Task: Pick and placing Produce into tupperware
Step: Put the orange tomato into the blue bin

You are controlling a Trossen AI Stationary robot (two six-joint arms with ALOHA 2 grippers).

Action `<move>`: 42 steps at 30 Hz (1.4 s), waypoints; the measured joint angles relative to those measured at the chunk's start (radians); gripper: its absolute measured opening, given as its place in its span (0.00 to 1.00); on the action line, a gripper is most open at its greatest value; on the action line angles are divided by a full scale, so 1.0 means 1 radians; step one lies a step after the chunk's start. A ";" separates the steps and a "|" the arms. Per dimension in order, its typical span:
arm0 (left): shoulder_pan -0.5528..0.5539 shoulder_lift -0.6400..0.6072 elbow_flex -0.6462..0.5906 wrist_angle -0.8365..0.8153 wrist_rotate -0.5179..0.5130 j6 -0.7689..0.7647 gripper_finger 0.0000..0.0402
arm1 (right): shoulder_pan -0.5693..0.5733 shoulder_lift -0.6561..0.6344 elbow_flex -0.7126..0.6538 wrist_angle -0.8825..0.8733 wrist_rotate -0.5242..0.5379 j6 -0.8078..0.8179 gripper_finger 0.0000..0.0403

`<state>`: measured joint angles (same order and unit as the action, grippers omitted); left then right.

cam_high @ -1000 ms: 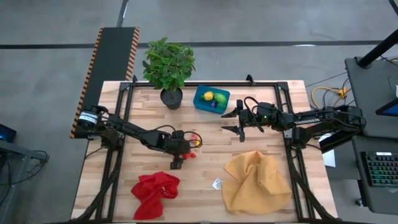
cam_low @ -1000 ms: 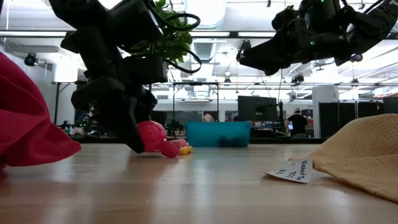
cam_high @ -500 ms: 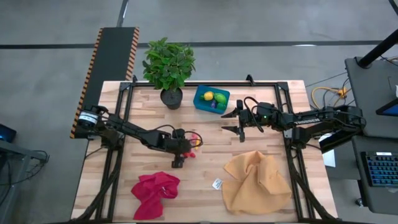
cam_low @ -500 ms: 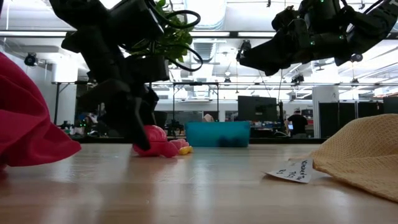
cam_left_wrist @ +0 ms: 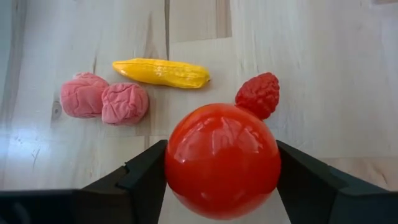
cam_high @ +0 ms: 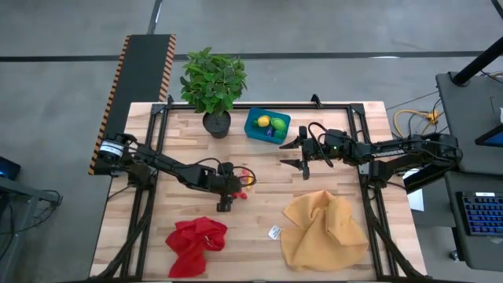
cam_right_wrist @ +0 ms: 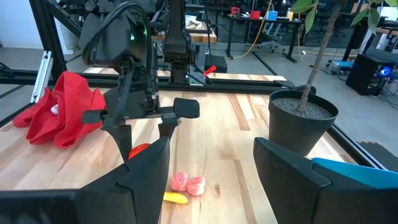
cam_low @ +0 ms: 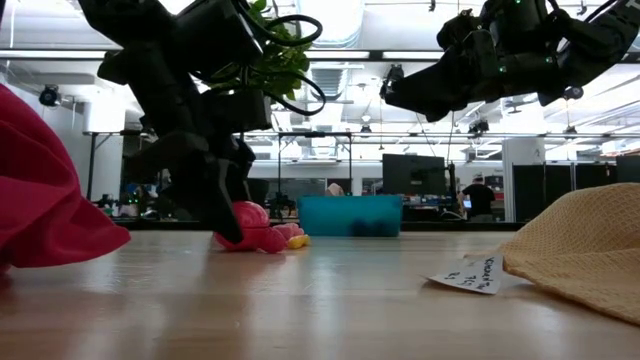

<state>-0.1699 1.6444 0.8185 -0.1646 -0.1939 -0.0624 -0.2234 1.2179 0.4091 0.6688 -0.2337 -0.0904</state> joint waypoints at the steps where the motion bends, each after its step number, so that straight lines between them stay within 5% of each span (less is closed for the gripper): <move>1: 0.000 0.000 0.000 0.000 -0.002 0.000 0.58 | 0.000 0.000 0.000 0.000 0.000 0.000 0.56; 17: 0.000 -0.113 -0.002 -0.011 -0.035 0.000 0.60 | 0.000 0.000 0.000 0.000 0.001 0.003 0.56; 29: 0.090 -0.118 0.005 0.276 -0.306 0.215 0.60 | 0.000 0.000 0.002 0.000 0.010 0.011 0.56; 35: 0.202 -0.114 0.005 0.406 -0.307 0.298 0.60 | 0.000 0.000 0.002 -0.006 0.026 0.011 0.56; 42: 0.347 -0.079 0.002 0.515 -0.125 0.282 0.60 | 0.000 -0.001 0.002 -0.022 0.026 0.011 0.56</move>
<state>0.1766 1.5656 0.8207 0.3500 -0.3186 0.2199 -0.2230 1.2168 0.4114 0.6472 -0.2081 -0.0792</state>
